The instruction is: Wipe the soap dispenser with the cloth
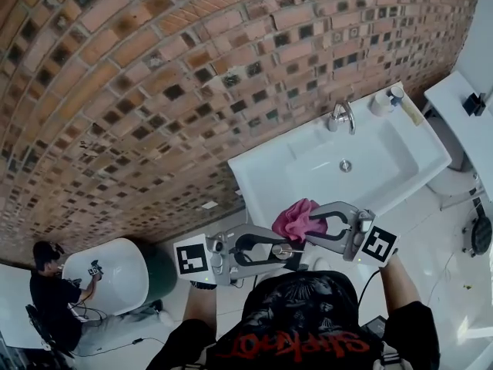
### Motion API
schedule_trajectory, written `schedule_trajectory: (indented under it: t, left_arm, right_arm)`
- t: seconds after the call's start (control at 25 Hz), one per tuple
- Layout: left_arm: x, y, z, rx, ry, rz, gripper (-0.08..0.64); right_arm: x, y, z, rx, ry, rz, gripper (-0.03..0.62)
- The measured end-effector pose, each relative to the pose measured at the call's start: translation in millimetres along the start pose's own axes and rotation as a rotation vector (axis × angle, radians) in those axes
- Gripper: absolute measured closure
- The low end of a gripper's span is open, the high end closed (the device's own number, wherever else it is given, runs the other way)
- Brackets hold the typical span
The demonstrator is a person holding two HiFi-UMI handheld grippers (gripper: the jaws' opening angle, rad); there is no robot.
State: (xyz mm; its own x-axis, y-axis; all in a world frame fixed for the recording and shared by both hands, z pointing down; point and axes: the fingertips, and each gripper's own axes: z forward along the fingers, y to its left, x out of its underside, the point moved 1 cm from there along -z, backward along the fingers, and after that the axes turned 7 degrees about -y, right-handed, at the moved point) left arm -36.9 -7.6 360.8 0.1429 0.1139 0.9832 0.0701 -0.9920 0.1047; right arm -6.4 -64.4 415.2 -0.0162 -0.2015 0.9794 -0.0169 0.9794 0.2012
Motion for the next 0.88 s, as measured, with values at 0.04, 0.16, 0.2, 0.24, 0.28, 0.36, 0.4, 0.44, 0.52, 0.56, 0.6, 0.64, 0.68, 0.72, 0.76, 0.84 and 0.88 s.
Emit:
schedule_trajectory:
  t: [0.04, 0.16, 0.2, 0.24, 0.28, 0.36, 0.4, 0.44, 0.52, 0.56, 0.6, 0.64, 0.68, 0.72, 0.76, 0.84, 0.88]
  left_arm:
    - [-4.5, -0.9, -1.8, 0.011, -0.017, -0.002, 0.420]
    - [-18.4, -3.4, -10.2, 0.034, -0.083, -0.002, 0.420]
    - [-22.5, -3.8, -13.0, 0.037, -0.107, -0.003, 0.420]
    - [-26.2, -3.9, -15.4, 0.040, -0.128, -0.005, 0.420]
    - [-29.4, -4.2, -17.2, 0.042, -0.144, -0.007, 0.420]
    - [-35.9, -6.2, -18.9, 0.049, -0.168, -0.006, 0.420]
    - [-40.0, -8.3, -19.2, 0.055, -0.182, -0.002, 0.420]
    - [-44.6, -11.0, -19.8, 0.064, -0.197, 0.002, 0.420]
    - [-53.1, -14.5, -22.8, 0.076, -0.218, 0.017, 0.420]
    - [-55.9, -13.7, -24.4, 0.072, -0.224, 0.027, 0.420]
    - [-57.4, -10.8, -25.6, 0.060, -0.227, 0.039, 0.420]
    - [-57.9, -6.4, -26.7, 0.040, -0.231, 0.049, 0.420]
    - [-58.0, -1.8, -28.3, 0.017, -0.236, 0.056, 0.420]
    - [-58.0, 2.0, -30.8, -0.007, -0.243, 0.059, 0.420]
    - [-58.2, 4.8, -34.3, -0.030, -0.254, 0.056, 0.420]
    - [-59.7, 9.4, -41.8, -0.074, -0.286, 0.043, 0.420]
    - [-61.0, 12.2, -44.9, -0.095, -0.304, 0.037, 0.420]
  right_arm:
    - [4.4, 5.5, -3.3, -0.020, 0.016, -0.020, 0.479]
    - [17.4, 18.6, -12.4, -0.048, 0.037, -0.027, 0.482]
    - [22.8, 22.1, -14.7, -0.052, 0.046, -0.021, 0.482]
    - [28.7, 25.4, -16.5, -0.053, 0.056, -0.011, 0.482]
    - [34.9, 28.8, -17.8, -0.052, 0.067, 0.001, 0.482]
    - [47.6, 36.9, -19.5, -0.049, 0.088, 0.033, 0.482]
    - [54.3, 42.2, -20.2, -0.049, 0.099, 0.054, 0.482]
    - [62.2, 48.5, -20.9, -0.049, 0.114, 0.079, 0.482]
    - [82.4, 61.4, -22.9, -0.048, 0.186, 0.141, 0.482]
    - [92.8, 65.0, -25.3, -0.042, 0.228, 0.163, 0.480]
    - [100.1, 63.6, -28.8, -0.027, 0.241, 0.165, 0.480]
    - [100.0, 56.1, -32.2, 0.002, 0.206, 0.153, 0.480]
    - [90.4, 43.5, -34.5, 0.051, 0.132, 0.149, 0.480]
    - [75.1, 29.5, -36.4, 0.116, 0.048, 0.170, 0.480]
    - [59.9, 17.8, -38.3, 0.184, -0.014, 0.210, 0.480]
    - [40.2, 7.6, -40.0, 0.258, -0.057, 0.254, 0.480]
    - [34.9, 8.4, -38.1, 0.258, -0.060, 0.247, 0.480]
